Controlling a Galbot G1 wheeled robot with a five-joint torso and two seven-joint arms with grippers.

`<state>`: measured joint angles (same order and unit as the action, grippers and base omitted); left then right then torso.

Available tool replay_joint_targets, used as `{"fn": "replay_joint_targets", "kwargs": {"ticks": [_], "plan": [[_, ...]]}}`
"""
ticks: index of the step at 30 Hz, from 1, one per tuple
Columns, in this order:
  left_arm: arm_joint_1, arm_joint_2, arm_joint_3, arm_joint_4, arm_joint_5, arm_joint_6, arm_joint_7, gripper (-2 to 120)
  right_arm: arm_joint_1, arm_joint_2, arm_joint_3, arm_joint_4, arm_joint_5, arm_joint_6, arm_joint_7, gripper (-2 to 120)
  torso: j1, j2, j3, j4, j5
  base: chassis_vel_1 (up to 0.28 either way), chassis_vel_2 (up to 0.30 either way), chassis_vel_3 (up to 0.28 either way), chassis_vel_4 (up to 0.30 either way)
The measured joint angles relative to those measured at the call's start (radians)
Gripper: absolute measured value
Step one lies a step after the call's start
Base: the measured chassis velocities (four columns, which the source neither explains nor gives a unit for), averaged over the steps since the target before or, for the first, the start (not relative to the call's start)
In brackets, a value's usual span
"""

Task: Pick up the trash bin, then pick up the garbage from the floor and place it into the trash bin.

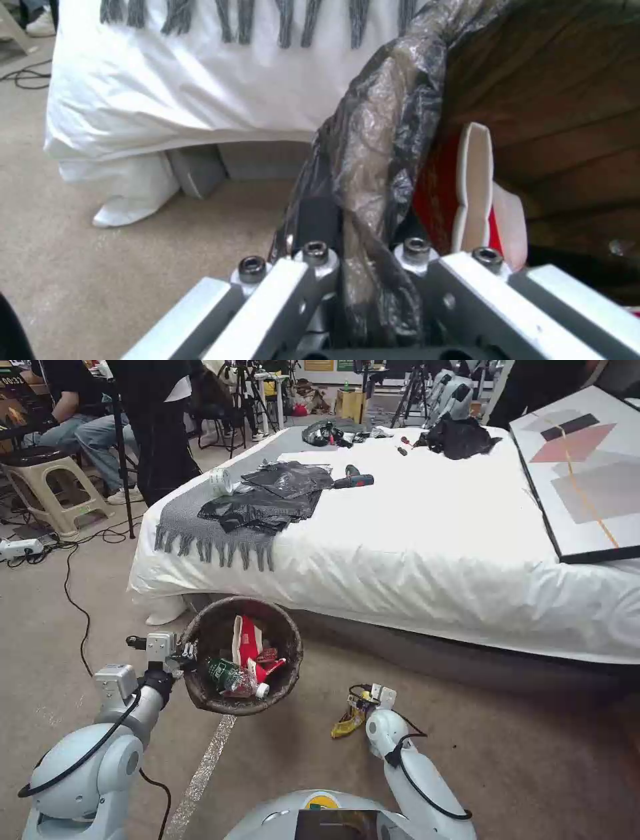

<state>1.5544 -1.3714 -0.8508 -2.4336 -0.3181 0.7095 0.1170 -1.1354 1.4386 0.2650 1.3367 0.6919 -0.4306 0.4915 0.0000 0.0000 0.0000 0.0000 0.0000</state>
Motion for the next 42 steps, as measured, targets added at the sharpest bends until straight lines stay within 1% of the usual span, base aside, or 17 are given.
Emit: {"fn": "replay_joint_targets", "kwargs": {"ticks": [35, 37, 42], "plan": [[-0.006, 0.002, 0.005, 0.009, 0.004, -0.003, 0.006, 3, 0.017, 0.020, 0.011, -0.071, -0.005, 0.021, -0.023, 100, 0.000, 0.000, 0.000, -0.0001, -0.0003, 0.000, 0.000, 0.000, 0.000], [-0.007, 0.003, 0.005, 0.009, 0.004, -0.003, 0.005, 3, 0.017, 0.022, 0.011, -0.074, -0.006, 0.025, -0.027, 97, 0.000, 0.000, 0.000, -0.0004, -0.0006, 0.000, 0.000, 0.000, 0.000], [-0.007, 0.003, 0.005, 0.009, 0.004, -0.003, 0.005, 3, 0.012, 0.022, 0.012, -0.070, -0.006, 0.025, -0.028, 92, 0.000, 0.000, 0.000, -0.0003, -0.0004, 0.000, 0.000, 0.000, 0.000]]}}
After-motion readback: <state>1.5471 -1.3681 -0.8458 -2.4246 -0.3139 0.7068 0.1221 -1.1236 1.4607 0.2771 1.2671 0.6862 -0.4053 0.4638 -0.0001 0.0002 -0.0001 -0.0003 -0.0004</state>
